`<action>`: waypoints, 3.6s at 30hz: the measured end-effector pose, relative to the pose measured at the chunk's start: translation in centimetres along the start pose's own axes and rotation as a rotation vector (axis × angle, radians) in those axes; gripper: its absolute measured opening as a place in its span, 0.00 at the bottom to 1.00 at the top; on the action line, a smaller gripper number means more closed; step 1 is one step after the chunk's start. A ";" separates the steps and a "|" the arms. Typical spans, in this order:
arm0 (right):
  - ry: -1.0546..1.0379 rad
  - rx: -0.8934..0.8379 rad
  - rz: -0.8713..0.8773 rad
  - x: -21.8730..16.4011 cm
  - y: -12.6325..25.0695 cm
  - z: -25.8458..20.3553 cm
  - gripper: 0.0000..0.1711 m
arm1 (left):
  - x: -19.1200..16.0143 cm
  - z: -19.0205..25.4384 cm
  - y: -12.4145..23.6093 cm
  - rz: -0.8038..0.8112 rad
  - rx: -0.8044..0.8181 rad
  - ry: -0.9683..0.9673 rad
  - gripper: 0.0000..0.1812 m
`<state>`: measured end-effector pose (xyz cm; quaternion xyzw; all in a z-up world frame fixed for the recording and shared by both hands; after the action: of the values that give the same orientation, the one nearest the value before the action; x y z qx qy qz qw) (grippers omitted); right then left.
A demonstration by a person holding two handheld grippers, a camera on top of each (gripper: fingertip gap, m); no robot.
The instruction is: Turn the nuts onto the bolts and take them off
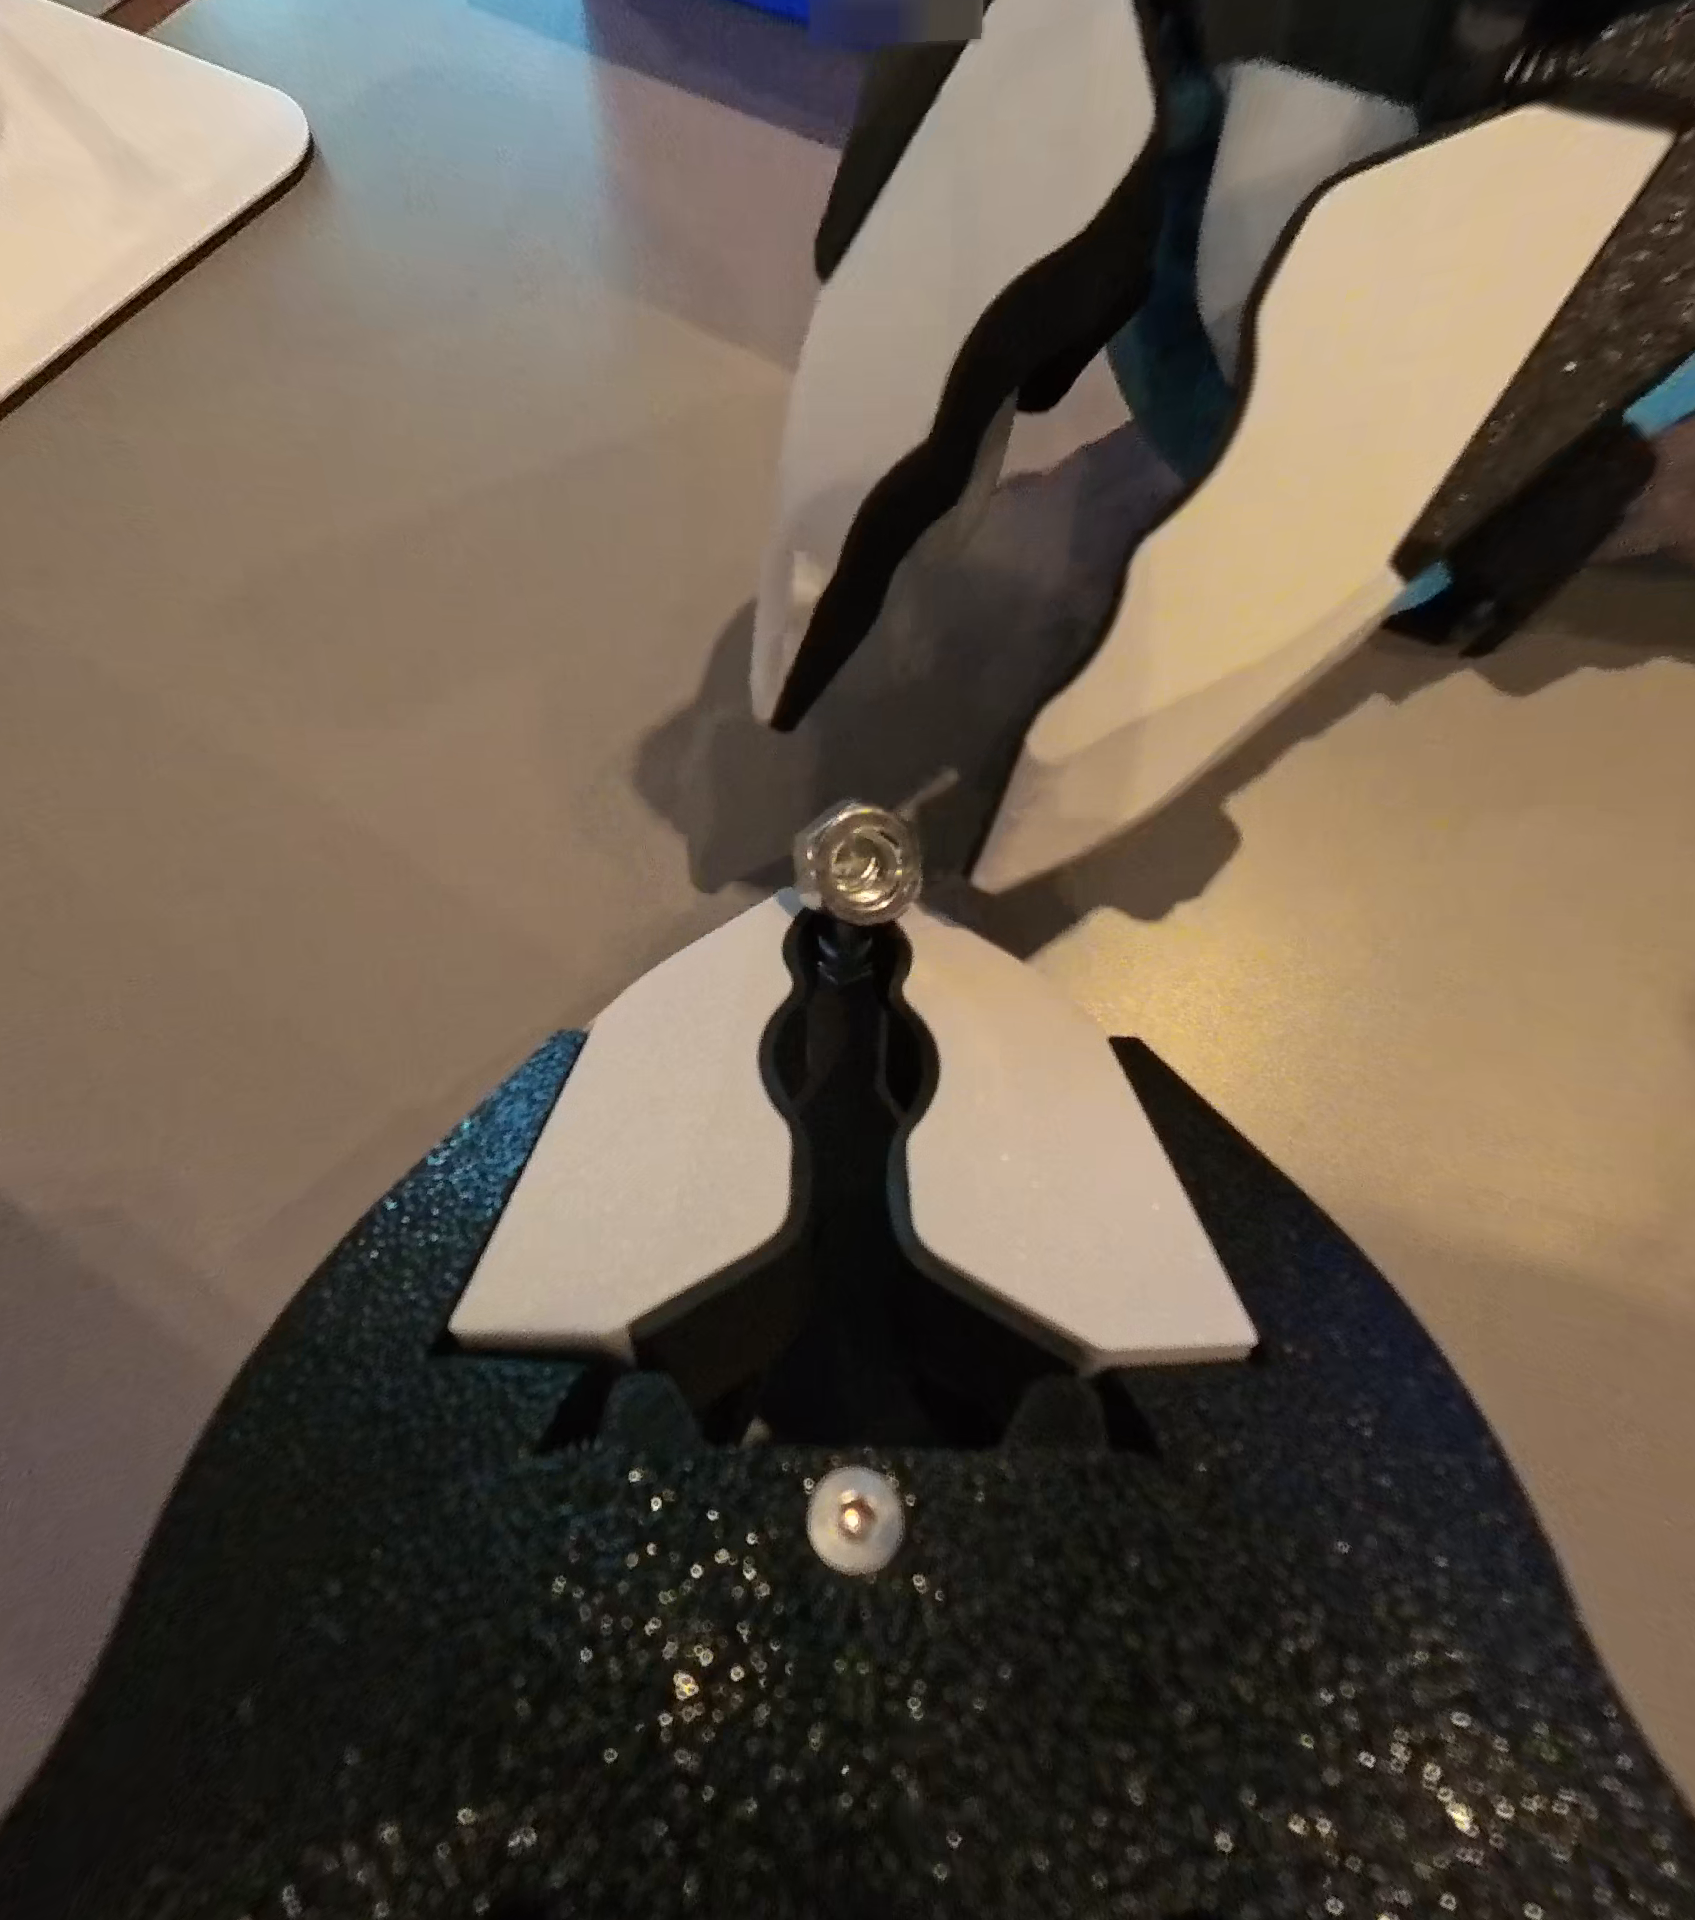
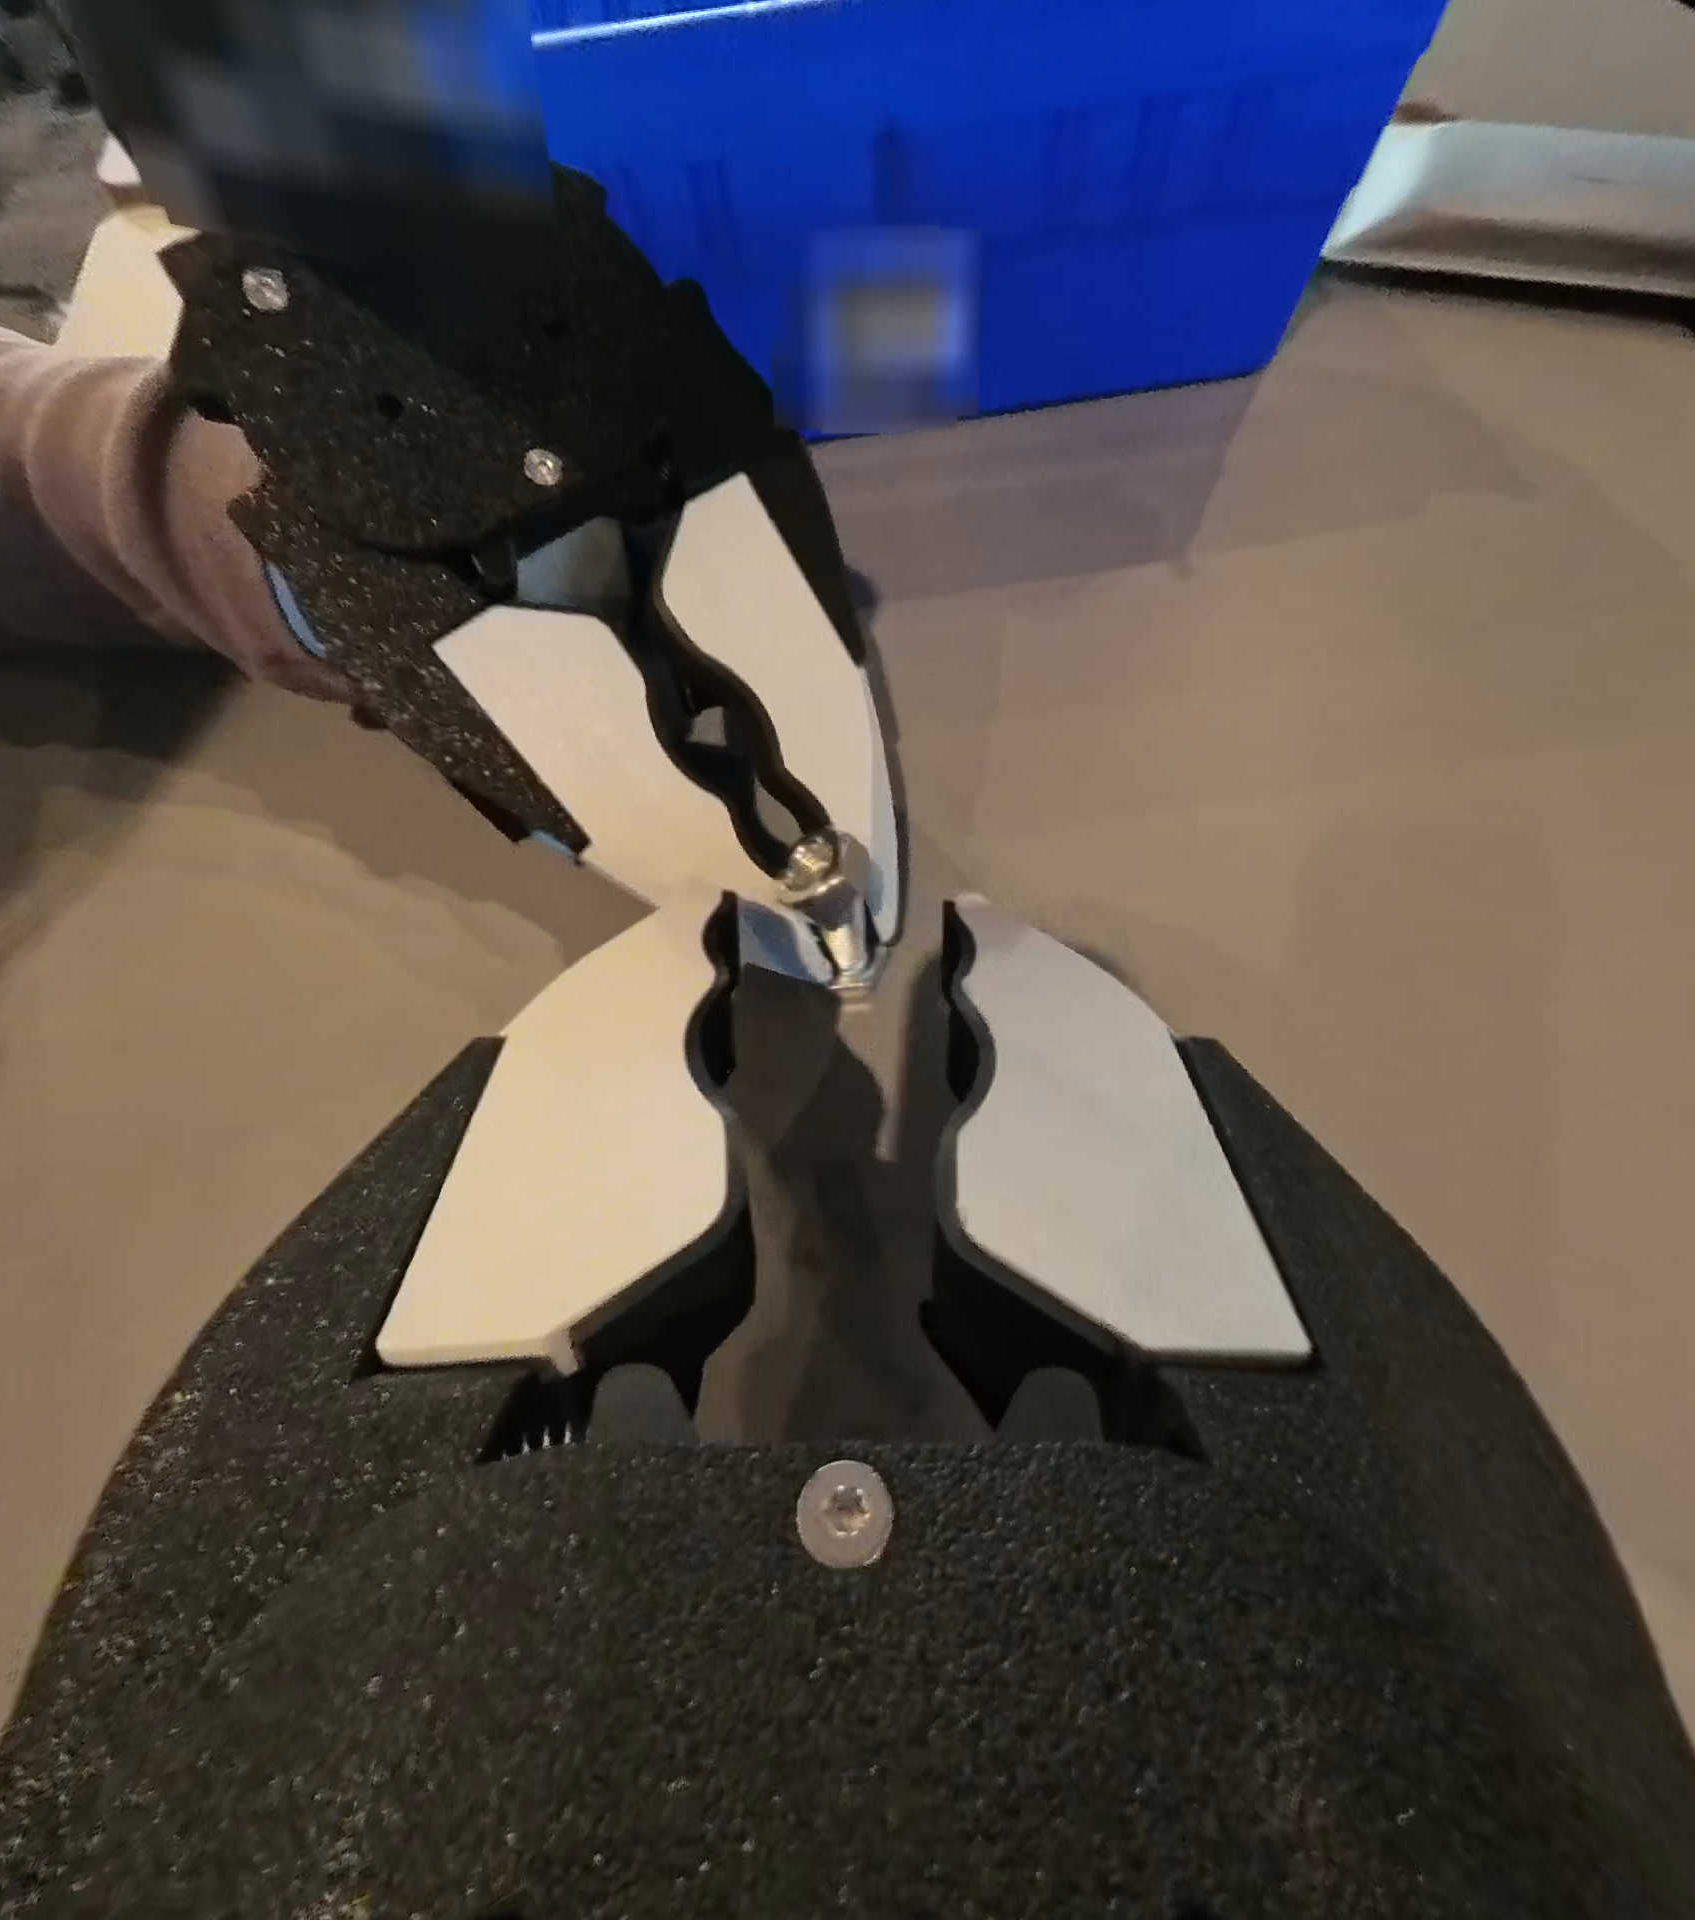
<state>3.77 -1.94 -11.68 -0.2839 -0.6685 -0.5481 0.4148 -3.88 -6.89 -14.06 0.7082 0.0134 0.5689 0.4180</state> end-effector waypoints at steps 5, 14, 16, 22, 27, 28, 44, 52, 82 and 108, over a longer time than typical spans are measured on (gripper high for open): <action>-0.018 -0.035 0.085 0.8 0.4 0.2 0.14 | 0.0 0.0 0.0 0.000 0.000 0.000 0.05; -0.092 -0.020 0.079 0.8 -0.3 0.3 0.12 | 0.0 0.0 0.0 0.000 0.001 0.000 0.05; -0.099 -0.052 0.041 0.6 -0.5 0.6 0.11 | 0.0 0.0 0.0 0.000 0.001 0.001 0.05; -0.139 -0.065 0.036 0.5 -0.6 0.9 0.09 | 0.0 0.0 0.0 0.000 0.002 0.001 0.05; -0.113 -0.068 0.019 0.3 -0.6 0.8 0.09 | 0.0 0.0 0.0 0.000 0.002 0.001 0.05; -0.114 -0.070 0.018 0.3 -0.6 0.8 0.09 | 0.0 0.0 0.0 0.000 0.002 0.001 0.05; 0.024 0.043 0.120 -0.3 0.7 0.0 0.15 | 0.0 0.0 0.0 0.000 0.002 0.001 0.05; 0.055 0.046 0.141 -0.2 0.4 -0.2 0.13 | 0.0 0.0 0.0 0.000 0.002 0.001 0.05; 0.031 0.123 0.084 -0.5 0.0 -0.6 0.13 | 0.0 0.0 0.0 0.000 -0.002 -0.002 0.05; 0.124 -0.012 0.108 0.2 -1.0 -0.3 0.08 | 0.0 0.0 0.0 0.000 -0.004 -0.004 0.05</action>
<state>2.90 -2.45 -11.95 -0.2873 -0.6221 -0.5455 0.4826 -3.88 -6.94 -14.03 0.7085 0.0115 0.5675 0.4193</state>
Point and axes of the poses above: each gripper's, where its closed fingertips meet, y back along the fingers, x out of its top, z = x × y across the jaws, the point moved 6 cm from there along y, back along the fingers
